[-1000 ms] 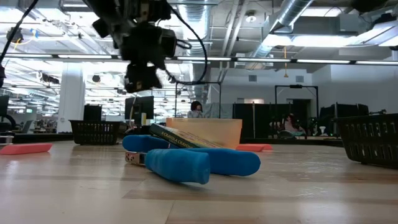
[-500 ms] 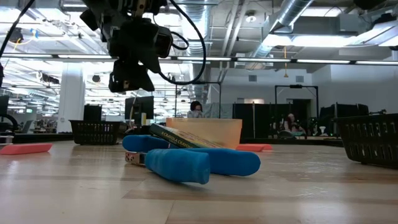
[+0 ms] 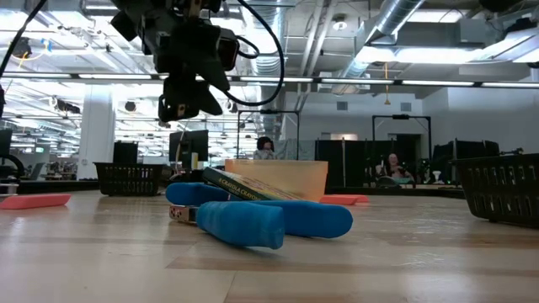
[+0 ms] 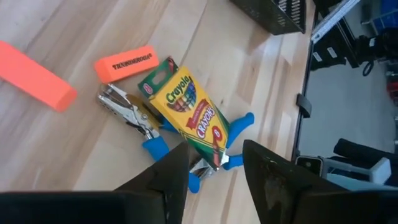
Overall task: Pick & Place School Supplies
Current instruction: Put the yellow crayon box into the orange bin
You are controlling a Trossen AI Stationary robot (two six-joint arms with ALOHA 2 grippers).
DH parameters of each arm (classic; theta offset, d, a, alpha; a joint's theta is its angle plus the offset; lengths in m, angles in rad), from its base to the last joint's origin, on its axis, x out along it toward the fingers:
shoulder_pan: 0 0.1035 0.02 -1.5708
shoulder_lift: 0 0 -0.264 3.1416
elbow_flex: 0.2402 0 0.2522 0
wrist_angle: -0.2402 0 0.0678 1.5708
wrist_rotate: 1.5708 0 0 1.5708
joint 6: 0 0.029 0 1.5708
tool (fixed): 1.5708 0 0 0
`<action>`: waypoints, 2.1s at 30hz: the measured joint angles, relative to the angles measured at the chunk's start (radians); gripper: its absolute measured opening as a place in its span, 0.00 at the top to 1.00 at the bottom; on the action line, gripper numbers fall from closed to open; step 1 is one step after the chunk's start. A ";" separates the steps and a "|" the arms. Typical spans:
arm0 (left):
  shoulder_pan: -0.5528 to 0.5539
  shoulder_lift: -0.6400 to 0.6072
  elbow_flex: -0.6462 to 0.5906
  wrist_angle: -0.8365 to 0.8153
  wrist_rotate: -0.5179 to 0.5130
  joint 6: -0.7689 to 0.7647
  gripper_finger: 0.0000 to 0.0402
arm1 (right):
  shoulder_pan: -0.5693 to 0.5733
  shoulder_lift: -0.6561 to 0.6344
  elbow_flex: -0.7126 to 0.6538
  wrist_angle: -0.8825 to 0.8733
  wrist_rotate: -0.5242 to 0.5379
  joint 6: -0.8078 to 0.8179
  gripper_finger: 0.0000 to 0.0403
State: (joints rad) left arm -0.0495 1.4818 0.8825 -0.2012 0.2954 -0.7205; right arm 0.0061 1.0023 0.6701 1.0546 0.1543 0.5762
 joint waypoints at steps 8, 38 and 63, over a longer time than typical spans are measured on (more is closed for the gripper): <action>0.000 0.000 0.000 0.001 0.006 -0.072 0.67 | -0.016 0.000 0.000 0.000 0.000 -0.002 0.35; -0.077 0.221 0.001 0.226 -0.026 -0.466 0.61 | -0.171 0.000 0.000 -0.003 -0.184 0.053 0.35; -0.074 0.288 0.000 0.228 0.019 -0.444 0.57 | -0.156 0.000 0.000 0.002 -0.184 0.064 0.35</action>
State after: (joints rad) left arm -0.1230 1.7699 0.8825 0.0269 0.3145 -1.1645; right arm -0.1497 1.0020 0.6701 1.0561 -0.0297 0.6398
